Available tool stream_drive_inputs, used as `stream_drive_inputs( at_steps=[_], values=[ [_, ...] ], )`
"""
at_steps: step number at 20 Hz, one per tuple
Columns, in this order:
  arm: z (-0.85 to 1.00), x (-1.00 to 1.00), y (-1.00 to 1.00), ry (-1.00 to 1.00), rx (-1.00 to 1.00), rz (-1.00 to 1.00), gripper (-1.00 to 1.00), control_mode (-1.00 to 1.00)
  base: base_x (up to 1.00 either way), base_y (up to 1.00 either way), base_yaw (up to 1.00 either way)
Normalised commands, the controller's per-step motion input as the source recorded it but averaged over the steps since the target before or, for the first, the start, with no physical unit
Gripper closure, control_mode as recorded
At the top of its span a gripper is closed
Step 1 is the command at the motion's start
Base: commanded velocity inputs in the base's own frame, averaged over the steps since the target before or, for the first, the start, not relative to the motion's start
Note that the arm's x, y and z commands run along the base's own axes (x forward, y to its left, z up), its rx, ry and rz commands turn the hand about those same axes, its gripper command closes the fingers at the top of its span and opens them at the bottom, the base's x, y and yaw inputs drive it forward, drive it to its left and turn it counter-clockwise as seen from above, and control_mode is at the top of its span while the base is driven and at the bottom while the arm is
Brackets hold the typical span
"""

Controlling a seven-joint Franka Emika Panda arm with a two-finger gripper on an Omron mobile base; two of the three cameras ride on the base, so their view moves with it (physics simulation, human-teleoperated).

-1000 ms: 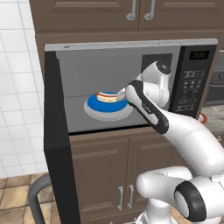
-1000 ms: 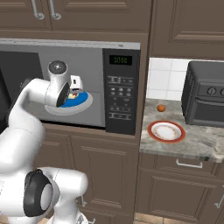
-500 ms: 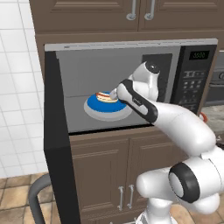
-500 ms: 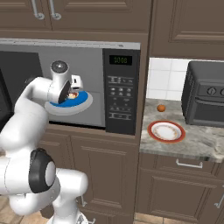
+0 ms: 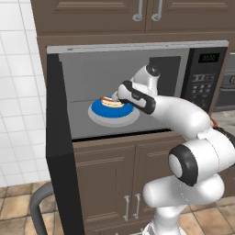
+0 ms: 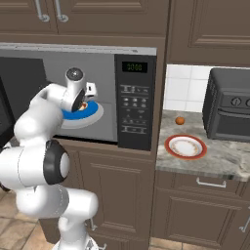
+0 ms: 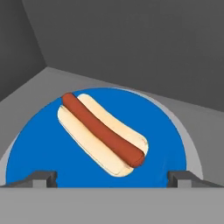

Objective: Pick the hot dog from the microwave and place it on plate located on the counter.

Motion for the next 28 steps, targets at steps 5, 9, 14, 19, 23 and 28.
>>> stream_drive_inputs(
  at_steps=[5, 9, 14, 19, 23, 28],
  values=[
    [-0.13, 0.19, 0.0, 0.0, 0.0, 0.05, -1.0, -1.0, 0.0, 0.0, 0.0],
    [-0.1, 0.0, 0.06, 0.0, 0.0, 0.12, -1.0, -1.0, 0.0, 0.0, 0.0],
    [-0.13, 0.14, 0.0, 0.0, 0.0, 0.15, -1.0, -1.0, 0.0, 0.0, 0.0],
    [-0.17, 0.24, 0.08, 0.02, 0.0, 0.12, -1.0, -1.0, 0.0, 0.0, 0.0],
    [-0.02, 0.44, 0.01, 0.06, 0.0, 0.06, -1.0, -1.0, 0.0, 0.0, 0.0],
    [-0.07, 0.26, 0.01, 0.05, 0.0, 0.03, -1.0, -1.0, 0.0, 0.0, 0.0]
  ],
)
